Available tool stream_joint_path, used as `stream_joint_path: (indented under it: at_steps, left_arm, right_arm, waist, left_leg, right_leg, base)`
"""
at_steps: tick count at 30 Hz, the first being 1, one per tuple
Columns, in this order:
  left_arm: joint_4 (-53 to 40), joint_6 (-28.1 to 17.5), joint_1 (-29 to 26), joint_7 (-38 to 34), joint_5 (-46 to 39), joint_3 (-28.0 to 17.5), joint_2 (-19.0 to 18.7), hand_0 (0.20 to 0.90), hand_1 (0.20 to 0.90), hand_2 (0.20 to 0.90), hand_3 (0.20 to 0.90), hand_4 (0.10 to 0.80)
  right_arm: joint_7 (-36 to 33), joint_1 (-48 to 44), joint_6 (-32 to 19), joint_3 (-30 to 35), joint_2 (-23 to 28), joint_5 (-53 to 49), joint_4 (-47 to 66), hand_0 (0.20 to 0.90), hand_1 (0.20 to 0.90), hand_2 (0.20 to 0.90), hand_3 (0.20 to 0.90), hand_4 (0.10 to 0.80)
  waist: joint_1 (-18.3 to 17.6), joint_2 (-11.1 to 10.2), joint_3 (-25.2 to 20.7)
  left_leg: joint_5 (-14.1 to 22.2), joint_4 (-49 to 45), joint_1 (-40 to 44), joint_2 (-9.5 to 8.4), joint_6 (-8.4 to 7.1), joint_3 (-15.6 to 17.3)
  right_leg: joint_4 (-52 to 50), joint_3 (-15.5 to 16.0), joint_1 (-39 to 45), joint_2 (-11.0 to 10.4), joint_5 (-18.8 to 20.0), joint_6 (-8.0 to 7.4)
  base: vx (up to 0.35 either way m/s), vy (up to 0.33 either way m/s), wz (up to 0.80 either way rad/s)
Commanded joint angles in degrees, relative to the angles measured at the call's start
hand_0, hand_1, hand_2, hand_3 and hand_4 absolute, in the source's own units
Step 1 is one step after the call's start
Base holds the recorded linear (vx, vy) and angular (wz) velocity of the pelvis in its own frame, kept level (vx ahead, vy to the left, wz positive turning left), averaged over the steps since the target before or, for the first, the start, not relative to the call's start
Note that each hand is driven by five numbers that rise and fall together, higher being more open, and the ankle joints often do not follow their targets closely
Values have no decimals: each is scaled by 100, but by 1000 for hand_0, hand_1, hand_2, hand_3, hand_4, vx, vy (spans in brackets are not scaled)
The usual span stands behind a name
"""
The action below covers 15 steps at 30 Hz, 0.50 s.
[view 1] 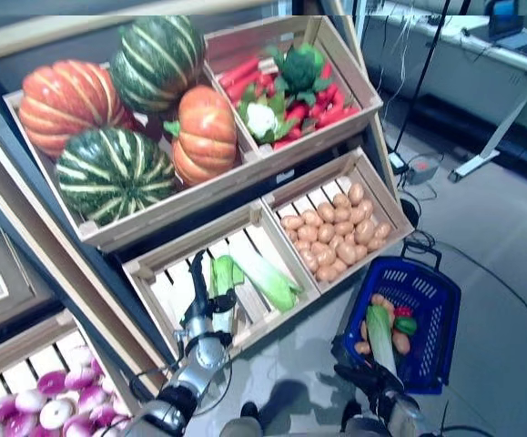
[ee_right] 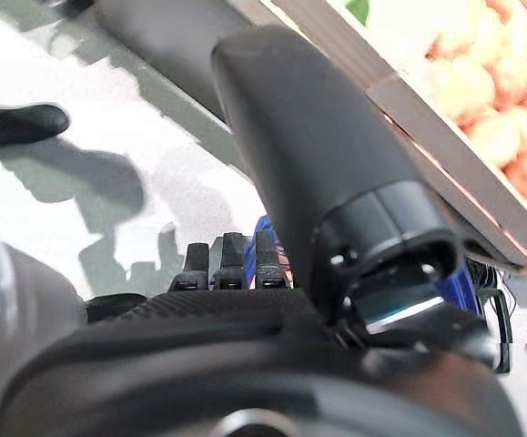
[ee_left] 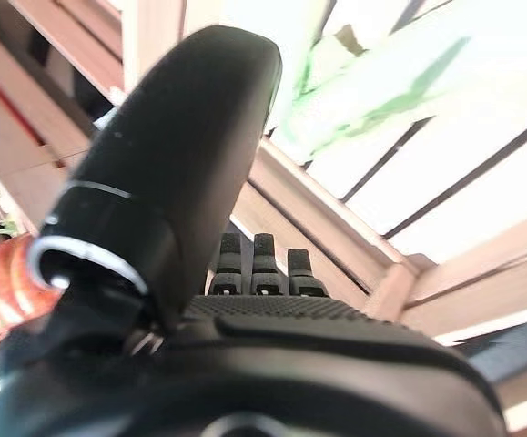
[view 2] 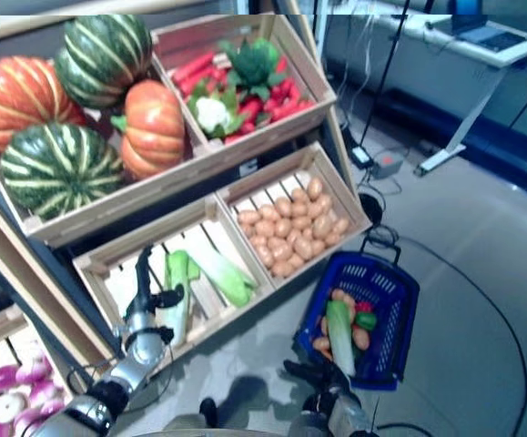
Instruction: Put vegetables into the basket
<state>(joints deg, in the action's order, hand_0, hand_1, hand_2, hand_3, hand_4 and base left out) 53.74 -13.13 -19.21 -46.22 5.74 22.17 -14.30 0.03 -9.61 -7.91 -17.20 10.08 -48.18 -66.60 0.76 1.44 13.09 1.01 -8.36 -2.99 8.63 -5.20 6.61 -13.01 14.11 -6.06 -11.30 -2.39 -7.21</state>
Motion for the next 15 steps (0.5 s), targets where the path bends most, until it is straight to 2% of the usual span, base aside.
stream_joint_path:
  at_steps: [1,7,15]
  left_arm:
    - [-99,-99,-729,-623,-296,62,-82,900,900,900,900,800]
    - [-104,5,-1237,-1126,-672,52,-248,900,900,900,900,800]
    - [66,168,-1652,-1167,-1295,-92,-399,900,900,900,900,800]
  right_arm:
    - [-8,-415,-653,-192,-17,-545,770,900,900,900,900,800]
    - [-367,-686,-1033,-423,208,-711,1944,900,900,900,900,800]
    - [-660,-771,-1212,-415,386,-773,2608,900,900,900,900,800]
  waist:
    - [-173,-226,256]
    - [-295,-291,659]
    - [-404,-375,864]
  left_leg:
    - [535,-1408,-640,198,-128,13]
    - [1140,-2881,-1734,261,-55,-18]
    - [1773,-4206,-2566,274,-1,-195]
  right_leg:
    - [-960,-401,-214,-240,-473,131]
    - [-2554,-591,-1347,-436,-996,237]
    - [-3848,-792,-2308,-625,-1492,283]
  base:
    - [-144,29,-7]
    - [-160,32,1]
    - [-27,5,8]
